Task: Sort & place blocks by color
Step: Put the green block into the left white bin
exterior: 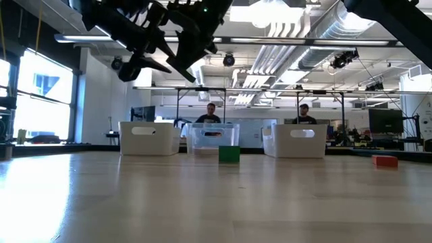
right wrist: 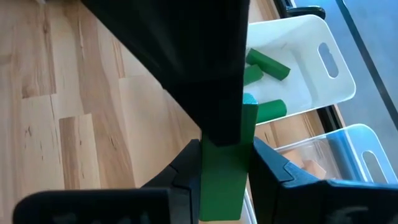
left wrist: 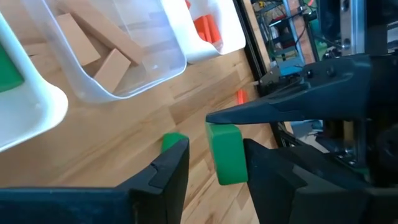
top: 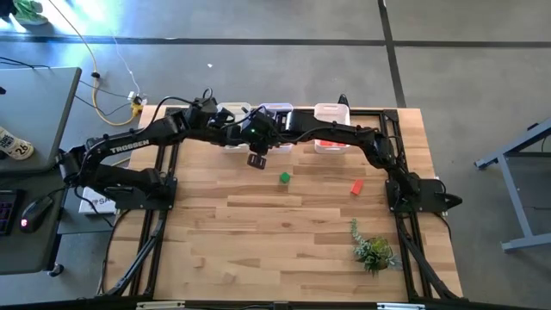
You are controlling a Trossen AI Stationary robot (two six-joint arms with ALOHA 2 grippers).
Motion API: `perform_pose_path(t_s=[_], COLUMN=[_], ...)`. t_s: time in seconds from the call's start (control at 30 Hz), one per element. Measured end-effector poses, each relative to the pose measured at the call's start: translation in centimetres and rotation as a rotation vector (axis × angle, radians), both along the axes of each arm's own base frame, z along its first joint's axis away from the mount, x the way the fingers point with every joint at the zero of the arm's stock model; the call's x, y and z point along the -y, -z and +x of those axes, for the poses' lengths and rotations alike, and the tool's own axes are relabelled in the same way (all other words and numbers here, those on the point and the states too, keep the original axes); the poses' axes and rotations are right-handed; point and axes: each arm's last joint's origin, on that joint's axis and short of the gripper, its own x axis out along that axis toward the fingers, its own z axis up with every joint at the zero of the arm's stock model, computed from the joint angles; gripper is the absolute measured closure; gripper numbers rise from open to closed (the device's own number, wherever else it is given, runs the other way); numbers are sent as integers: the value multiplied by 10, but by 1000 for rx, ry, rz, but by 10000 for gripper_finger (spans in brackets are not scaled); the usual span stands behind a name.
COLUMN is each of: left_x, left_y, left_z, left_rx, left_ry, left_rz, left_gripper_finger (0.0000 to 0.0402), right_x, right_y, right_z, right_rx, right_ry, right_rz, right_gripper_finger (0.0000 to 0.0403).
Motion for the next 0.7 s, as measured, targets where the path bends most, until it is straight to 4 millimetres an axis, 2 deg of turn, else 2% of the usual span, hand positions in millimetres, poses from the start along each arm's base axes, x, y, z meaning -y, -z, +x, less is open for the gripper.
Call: perform_pose_path(t_s=[0.27, 0.57, 0.7], left_x=[-3, -4, -4], left_y=[2, 2, 2], left_z=[4, 4, 4], left_rx=[0, -13, -23], left_ry=[5, 30, 53], left_rz=[26, 79, 115], left_gripper_finger=[279, 371, 376], right_x=[0, 1, 1], right_y=[2, 1, 1], right_z=[-2, -3, -3], right_rx=[-30, -33, -35], right_ry=[7, 15, 22], right_rz=[-5, -19, -29], right_gripper_finger=[333, 333, 317])
